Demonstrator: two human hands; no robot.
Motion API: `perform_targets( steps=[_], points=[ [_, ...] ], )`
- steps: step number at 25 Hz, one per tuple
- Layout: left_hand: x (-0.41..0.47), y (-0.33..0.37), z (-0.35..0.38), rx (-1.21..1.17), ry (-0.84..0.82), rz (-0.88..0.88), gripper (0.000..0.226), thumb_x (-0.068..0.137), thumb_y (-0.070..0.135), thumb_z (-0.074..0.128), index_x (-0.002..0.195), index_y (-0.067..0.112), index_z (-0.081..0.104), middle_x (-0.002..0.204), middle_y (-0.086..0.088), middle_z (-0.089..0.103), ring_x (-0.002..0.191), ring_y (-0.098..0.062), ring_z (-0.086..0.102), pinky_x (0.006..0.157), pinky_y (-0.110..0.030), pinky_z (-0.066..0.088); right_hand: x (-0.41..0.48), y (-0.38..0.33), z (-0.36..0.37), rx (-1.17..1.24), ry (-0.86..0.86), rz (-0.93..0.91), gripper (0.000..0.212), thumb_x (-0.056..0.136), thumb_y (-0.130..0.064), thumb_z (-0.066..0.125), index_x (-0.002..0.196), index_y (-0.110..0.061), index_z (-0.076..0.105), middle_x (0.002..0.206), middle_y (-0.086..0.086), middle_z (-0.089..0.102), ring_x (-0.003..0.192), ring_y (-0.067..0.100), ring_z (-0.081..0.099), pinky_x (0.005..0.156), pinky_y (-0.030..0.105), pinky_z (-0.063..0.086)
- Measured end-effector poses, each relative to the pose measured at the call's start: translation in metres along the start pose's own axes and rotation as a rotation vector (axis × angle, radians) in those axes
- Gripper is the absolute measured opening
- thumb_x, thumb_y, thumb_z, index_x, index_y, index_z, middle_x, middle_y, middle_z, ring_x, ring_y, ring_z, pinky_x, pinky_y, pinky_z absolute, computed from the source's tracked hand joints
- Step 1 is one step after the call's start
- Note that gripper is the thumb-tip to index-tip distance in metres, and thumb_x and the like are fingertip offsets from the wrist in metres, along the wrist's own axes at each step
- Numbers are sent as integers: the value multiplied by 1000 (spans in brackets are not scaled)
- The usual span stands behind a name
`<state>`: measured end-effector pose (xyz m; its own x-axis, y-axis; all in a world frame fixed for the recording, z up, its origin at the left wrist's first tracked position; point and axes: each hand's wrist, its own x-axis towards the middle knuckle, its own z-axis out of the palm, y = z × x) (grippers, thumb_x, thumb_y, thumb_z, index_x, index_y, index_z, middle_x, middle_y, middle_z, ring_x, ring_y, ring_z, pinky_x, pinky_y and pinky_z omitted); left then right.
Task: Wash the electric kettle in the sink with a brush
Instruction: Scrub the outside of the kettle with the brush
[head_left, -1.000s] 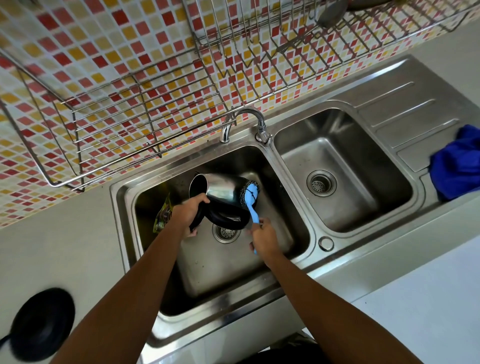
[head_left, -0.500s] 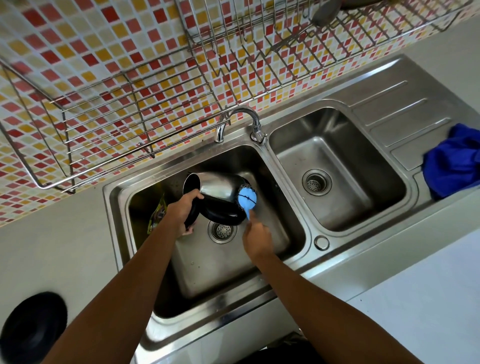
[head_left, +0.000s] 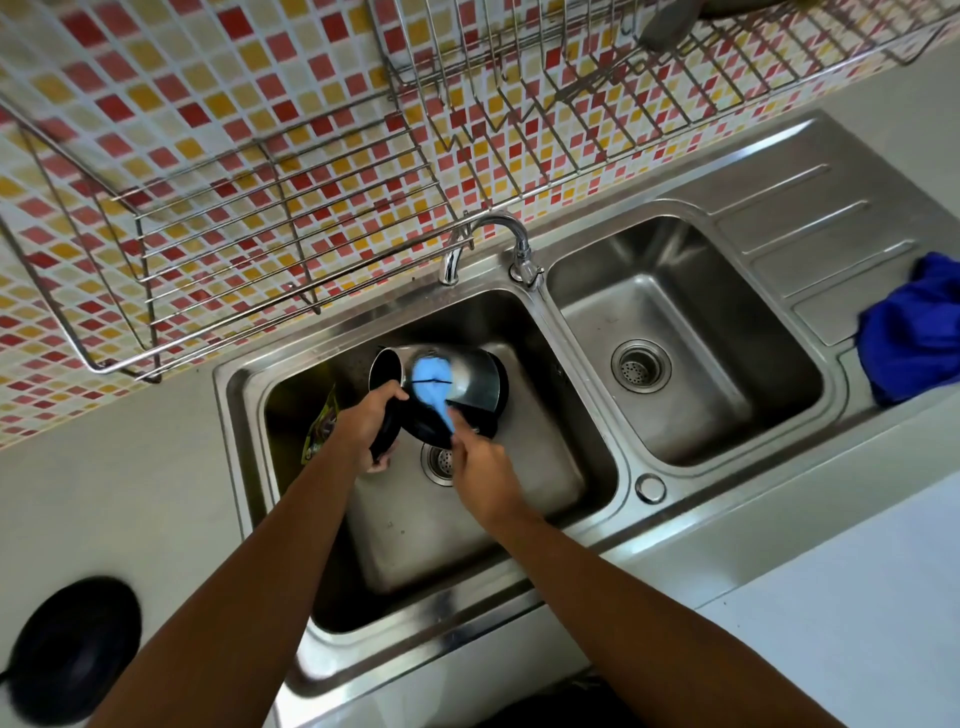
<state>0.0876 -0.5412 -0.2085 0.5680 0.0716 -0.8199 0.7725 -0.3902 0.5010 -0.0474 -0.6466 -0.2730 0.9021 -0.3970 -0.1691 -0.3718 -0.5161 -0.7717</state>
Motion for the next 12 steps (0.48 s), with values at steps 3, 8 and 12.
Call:
perform_targets(
  steps=[3, 8, 12],
  points=[
    [1, -1, -2, -14, -44, -39, 45, 69, 44, 70, 96, 11, 57, 70, -9, 53, 61, -19, 50, 53, -24, 37, 5, 30, -13, -98, -16, 286, 52, 102, -19, 36, 153, -22, 28, 101, 21, 67, 98, 37, 63, 83, 43, 50],
    [-1, -1, -1, -12, -14, -24, 44, 74, 44, 68, 100, 10, 59, 74, -8, 55, 64, -18, 52, 55, -24, 38, -3, 1, 6, 42, -19, -25, 50, 100, -22, 44, 149, -26, 39, 95, 19, 68, 84, 33, 64, 75, 38, 51],
    [0, -2, -5, -30, -48, -53, 48, 73, 45, 69, 106, 11, 57, 76, -9, 54, 63, -19, 51, 54, -25, 37, 9, 30, -3, 78, 57, 265, 45, 103, -22, 40, 148, -21, 40, 93, 24, 67, 88, 40, 64, 74, 41, 49]
  ],
)
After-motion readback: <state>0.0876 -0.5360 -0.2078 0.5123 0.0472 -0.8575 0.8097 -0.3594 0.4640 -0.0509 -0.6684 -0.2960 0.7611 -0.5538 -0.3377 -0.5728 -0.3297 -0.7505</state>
